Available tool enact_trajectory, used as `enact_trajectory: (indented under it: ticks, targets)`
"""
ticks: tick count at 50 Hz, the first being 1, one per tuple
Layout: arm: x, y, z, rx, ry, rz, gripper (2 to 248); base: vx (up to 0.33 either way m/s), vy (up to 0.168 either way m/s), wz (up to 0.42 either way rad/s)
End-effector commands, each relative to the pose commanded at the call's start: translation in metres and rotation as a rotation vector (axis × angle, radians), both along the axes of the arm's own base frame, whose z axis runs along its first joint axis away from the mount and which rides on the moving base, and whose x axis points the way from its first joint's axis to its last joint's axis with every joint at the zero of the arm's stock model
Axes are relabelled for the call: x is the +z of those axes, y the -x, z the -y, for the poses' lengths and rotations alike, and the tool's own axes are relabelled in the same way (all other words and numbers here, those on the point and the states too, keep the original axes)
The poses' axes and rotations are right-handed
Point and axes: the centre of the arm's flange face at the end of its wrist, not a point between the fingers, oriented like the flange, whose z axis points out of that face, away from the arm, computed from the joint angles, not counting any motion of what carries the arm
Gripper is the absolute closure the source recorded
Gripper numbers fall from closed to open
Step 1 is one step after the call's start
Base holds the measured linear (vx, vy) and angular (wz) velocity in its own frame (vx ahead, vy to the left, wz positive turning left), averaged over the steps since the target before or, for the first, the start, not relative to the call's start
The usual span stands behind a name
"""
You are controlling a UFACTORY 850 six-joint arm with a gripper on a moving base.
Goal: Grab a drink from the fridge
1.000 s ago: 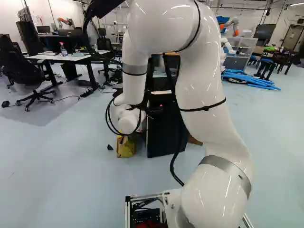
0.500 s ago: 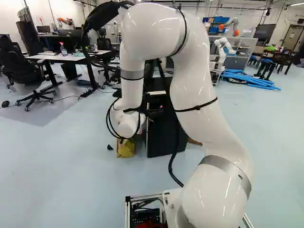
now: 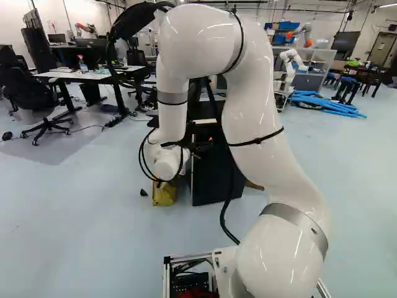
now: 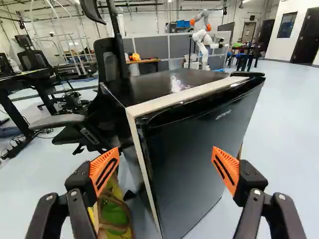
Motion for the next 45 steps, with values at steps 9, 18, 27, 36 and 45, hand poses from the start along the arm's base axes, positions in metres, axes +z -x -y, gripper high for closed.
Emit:
enact_trajectory:
  ticks: [9,18,27,36,45]
  targets:
    - [0.0,-0.004,-0.001,-0.004,-0.003,0.004,3,0.0,0.0,0.0]
    - [-0.001,-0.01,-0.002,-0.01,-0.007,0.009,3,0.0,0.0,0.0]
    - [-0.002,-0.016,-0.003,-0.015,-0.01,0.015,3,0.0,0.0,0.0]
    - [-0.002,-0.022,-0.003,-0.021,-0.014,0.021,3,0.0,0.0,0.0]
    - [-0.003,-0.028,-0.004,-0.028,-0.018,0.026,3,0.0,0.0,0.0]
